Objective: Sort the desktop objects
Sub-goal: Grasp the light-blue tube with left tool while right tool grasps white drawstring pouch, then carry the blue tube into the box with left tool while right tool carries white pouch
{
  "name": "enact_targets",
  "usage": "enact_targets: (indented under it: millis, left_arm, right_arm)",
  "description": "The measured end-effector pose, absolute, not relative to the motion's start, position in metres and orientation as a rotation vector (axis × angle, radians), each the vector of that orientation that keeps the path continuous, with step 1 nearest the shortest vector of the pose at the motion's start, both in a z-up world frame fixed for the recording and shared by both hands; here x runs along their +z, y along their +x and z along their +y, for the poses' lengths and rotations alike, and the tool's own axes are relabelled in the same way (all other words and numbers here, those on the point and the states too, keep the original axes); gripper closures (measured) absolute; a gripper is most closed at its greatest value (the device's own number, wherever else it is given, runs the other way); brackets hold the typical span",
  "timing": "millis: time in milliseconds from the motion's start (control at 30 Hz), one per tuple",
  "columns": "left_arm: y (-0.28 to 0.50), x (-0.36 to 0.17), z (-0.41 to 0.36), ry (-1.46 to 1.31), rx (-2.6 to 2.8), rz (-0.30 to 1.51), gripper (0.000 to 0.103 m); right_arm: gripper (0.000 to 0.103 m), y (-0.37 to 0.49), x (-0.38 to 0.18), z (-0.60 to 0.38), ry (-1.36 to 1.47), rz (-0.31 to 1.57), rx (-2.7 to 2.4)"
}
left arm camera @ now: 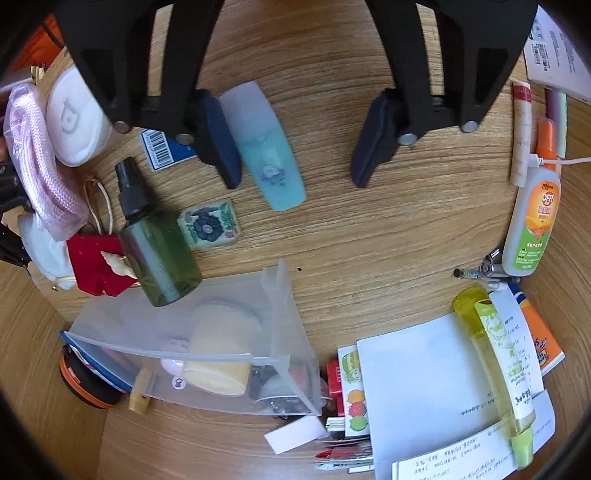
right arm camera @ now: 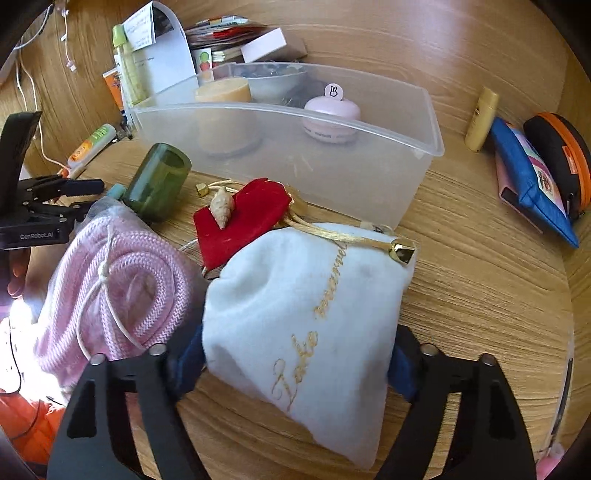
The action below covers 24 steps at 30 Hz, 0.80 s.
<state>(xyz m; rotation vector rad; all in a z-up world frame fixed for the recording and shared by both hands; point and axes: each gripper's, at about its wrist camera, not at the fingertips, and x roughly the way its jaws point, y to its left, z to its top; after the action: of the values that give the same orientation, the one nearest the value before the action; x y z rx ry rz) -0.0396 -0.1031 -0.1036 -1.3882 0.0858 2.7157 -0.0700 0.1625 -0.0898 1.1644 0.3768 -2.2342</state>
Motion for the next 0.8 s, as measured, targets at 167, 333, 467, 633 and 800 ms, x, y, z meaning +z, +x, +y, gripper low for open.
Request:
enact_targets:
  millis: [167, 333, 467, 633, 800]
  left_arm:
    - [-0.035, -0.102, -0.096, -1.349, 2.687, 0.144, 0.077]
    - [-0.035, -0.102, -0.095, -1.345, 2.688, 0.163, 0.079]
    - [-0.035, -0.102, -0.099, -1.349, 2.7, 0.134, 0.079]
    - [-0.031, -0.094, -0.101, -1.312, 2.734, 0.079, 0.079]
    - [-0.026, -0.08, -0.1, -1.249, 2.764, 0.051, 0.079]
  right_arm:
    - [0.043, -0.067, -0.084, 0.167, 1.136, 0.346, -2.251]
    - [0.048, -0.062, -0.079, 0.171, 1.119, 0.357, -2.291]
    - [0.049, -0.057, -0.071, 0.179, 1.097, 0.326, -2.315]
    - [0.049, -0.056, -0.057, 0.193, 1.064, 0.287, -2.368]
    - [0.049, -0.053, -0.043, 0.204, 1.027, 0.262, -2.417]
